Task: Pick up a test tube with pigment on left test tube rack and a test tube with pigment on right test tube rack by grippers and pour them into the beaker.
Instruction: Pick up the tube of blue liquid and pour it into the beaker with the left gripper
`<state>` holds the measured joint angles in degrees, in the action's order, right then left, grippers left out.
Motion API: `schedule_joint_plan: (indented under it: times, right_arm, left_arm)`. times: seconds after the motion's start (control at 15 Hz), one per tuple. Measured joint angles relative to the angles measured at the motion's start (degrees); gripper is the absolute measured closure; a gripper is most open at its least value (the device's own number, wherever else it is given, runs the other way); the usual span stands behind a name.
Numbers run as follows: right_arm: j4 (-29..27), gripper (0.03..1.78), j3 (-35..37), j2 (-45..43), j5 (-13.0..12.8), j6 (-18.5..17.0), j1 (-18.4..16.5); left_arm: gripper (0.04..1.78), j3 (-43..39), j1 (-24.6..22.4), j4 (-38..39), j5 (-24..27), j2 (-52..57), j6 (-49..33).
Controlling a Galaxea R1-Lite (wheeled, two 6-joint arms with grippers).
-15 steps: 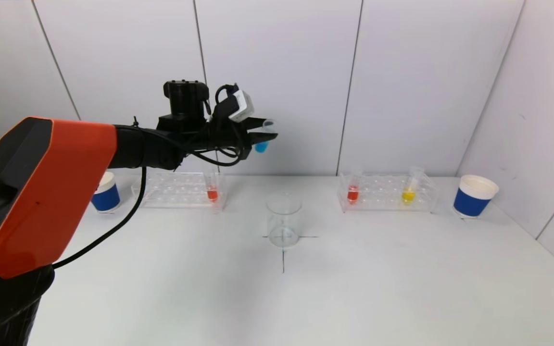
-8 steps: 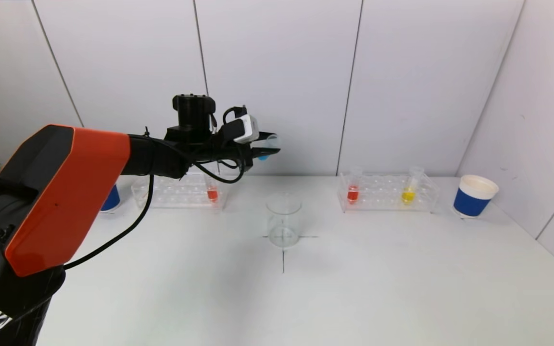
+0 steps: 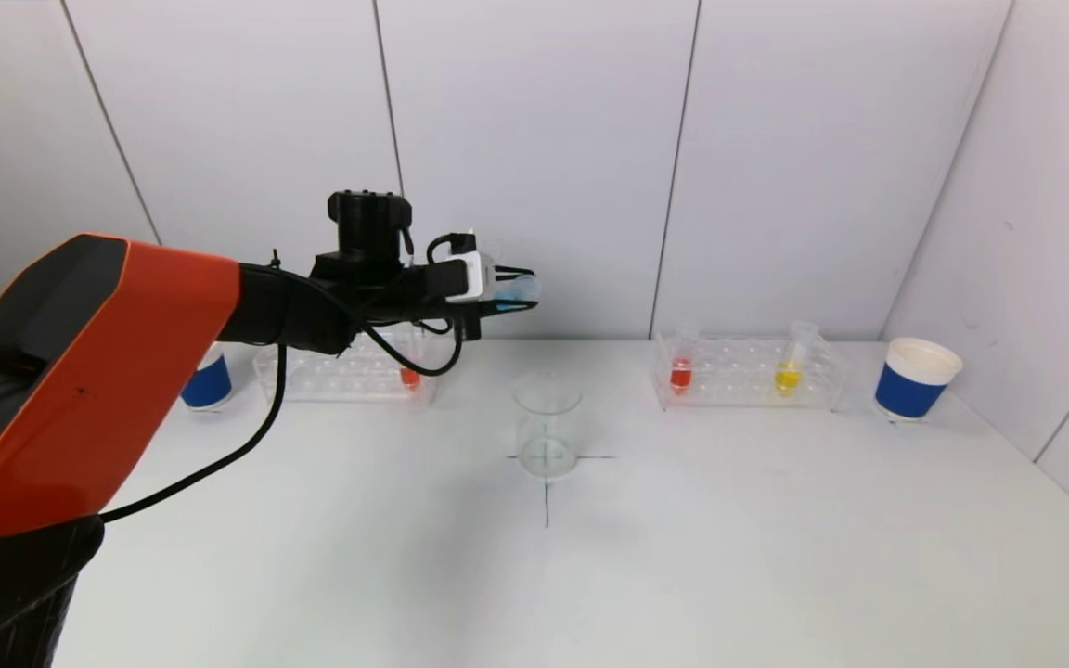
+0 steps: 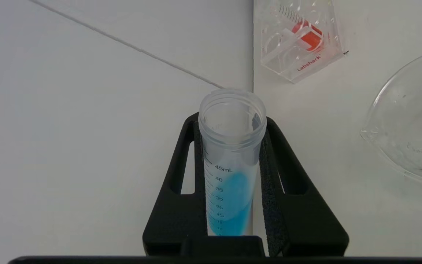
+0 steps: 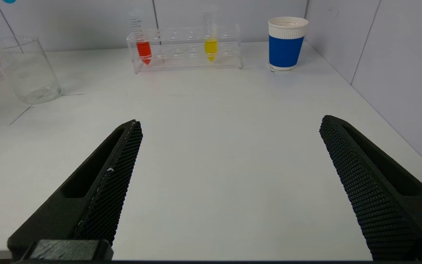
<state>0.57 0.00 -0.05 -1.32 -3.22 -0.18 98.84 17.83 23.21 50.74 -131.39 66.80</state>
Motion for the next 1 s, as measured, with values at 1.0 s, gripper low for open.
schedule_joint_plan:
  times: [1.0]
  right_arm:
    - [0.02, 0.05, 0.0, 0.0, 0.0, 0.0, 0.05]
  left_arm:
    - [1.38, -14.4, 1.79, 22.27, 2.21, 1.68, 5.28]
